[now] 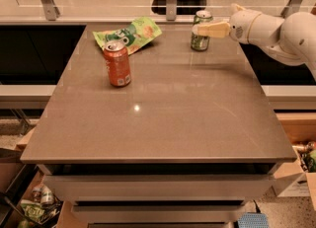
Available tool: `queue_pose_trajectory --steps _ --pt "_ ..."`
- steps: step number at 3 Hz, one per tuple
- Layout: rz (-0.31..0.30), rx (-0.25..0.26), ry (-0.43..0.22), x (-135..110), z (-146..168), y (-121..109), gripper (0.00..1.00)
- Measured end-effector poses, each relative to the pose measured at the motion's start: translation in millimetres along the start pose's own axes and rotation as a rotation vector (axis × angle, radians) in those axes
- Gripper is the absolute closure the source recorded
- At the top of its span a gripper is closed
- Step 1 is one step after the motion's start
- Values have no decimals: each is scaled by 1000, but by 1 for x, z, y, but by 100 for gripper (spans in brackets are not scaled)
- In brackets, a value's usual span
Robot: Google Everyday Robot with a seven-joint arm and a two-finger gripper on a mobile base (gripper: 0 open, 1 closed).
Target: Pick green can
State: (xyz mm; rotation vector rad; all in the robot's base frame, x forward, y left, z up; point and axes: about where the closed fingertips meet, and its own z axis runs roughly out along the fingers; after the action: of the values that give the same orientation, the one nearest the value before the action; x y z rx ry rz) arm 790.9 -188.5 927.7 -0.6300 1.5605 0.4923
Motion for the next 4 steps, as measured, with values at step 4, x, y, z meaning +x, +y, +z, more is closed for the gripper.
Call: queue_pose_trajectory --steps 4 --pt "-32 -30 54 26 24 0 18"
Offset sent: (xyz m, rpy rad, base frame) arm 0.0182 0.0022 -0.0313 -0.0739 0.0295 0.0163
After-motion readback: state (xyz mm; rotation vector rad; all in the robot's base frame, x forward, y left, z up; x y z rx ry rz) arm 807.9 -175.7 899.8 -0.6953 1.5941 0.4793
